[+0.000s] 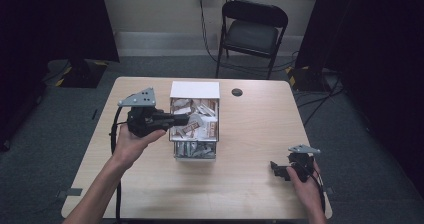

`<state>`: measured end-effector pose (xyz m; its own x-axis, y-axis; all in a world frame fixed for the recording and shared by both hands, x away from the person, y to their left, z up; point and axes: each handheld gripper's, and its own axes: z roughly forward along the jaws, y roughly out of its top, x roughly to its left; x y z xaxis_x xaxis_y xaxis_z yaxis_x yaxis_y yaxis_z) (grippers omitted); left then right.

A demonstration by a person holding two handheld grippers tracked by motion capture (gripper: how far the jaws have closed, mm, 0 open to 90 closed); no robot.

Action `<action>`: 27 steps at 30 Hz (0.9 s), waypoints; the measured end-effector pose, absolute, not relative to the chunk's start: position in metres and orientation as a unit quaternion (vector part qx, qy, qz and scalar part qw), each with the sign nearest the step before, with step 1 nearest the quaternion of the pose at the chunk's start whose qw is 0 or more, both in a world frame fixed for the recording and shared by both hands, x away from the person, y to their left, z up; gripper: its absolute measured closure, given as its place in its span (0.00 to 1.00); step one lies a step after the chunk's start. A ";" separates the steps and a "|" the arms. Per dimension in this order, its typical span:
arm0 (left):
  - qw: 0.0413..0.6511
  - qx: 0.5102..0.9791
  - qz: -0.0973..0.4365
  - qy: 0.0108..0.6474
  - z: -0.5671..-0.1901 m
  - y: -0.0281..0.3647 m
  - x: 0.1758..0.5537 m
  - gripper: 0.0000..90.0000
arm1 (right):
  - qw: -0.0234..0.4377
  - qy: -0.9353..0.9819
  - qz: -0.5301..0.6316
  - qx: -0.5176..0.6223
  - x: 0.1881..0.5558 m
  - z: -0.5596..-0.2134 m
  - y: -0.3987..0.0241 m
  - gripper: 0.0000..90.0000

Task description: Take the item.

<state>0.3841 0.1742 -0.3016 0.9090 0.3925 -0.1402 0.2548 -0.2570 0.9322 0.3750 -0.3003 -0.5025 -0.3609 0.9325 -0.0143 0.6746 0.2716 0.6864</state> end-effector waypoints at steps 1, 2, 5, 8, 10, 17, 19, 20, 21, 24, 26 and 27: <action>0.575 0.789 0.061 0.205 -0.301 0.175 0.384 1.00 | 0.214 0.768 0.301 0.523 0.375 -0.503 -0.300 0.00; 0.575 0.789 0.061 0.205 -0.301 0.175 0.384 1.00 | 0.214 0.768 0.301 0.523 0.375 -0.503 -0.300 0.00; 0.579 0.786 0.062 0.206 -0.299 0.178 0.382 1.00 | 0.214 0.768 0.301 0.523 0.375 -0.503 -0.300 0.00; 0.582 0.784 0.063 0.206 -0.297 0.181 0.381 1.00 | 0.214 0.768 0.301 0.523 0.375 -0.503 -0.300 0.00; 0.584 0.783 0.064 0.206 -0.296 0.182 0.380 1.00 | 0.214 0.768 0.301 0.523 0.375 -0.503 -0.300 0.00; 0.588 0.779 0.068 0.204 -0.294 0.189 0.381 1.00 | 0.215 0.768 0.301 0.523 0.375 -0.502 -0.300 0.00; 0.592 0.776 0.071 0.204 -0.291 0.193 0.379 1.00 | 0.215 0.768 0.301 0.524 0.375 -0.502 -0.300 0.00; 0.592 0.776 0.071 0.204 -0.291 0.193 0.379 1.00 | 0.215 0.768 0.301 0.524 0.375 -0.502 -0.300 0.00; 0.593 0.776 0.073 0.203 -0.290 0.194 0.378 1.00 | 0.215 0.768 0.301 0.523 0.375 -0.503 -0.300 0.00; 0.593 0.775 0.081 0.202 -0.286 0.197 0.376 1.00 | 0.215 0.768 0.301 0.524 0.375 -0.503 -0.300 0.00; 0.595 0.774 0.083 0.202 -0.284 0.199 0.375 1.00 | 0.214 0.768 0.301 0.524 0.375 -0.502 -0.300 0.00; 0.596 0.773 0.083 0.201 -0.283 0.200 0.375 1.00 | 0.215 0.768 0.301 0.524 0.375 -0.503 -0.300 0.00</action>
<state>0.3751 0.2004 -0.2832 0.9052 0.4102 -0.1112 0.2118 -0.2085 0.9548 0.3748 -0.3002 -0.5025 -0.3598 0.9329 -0.0144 0.6748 0.2708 0.6865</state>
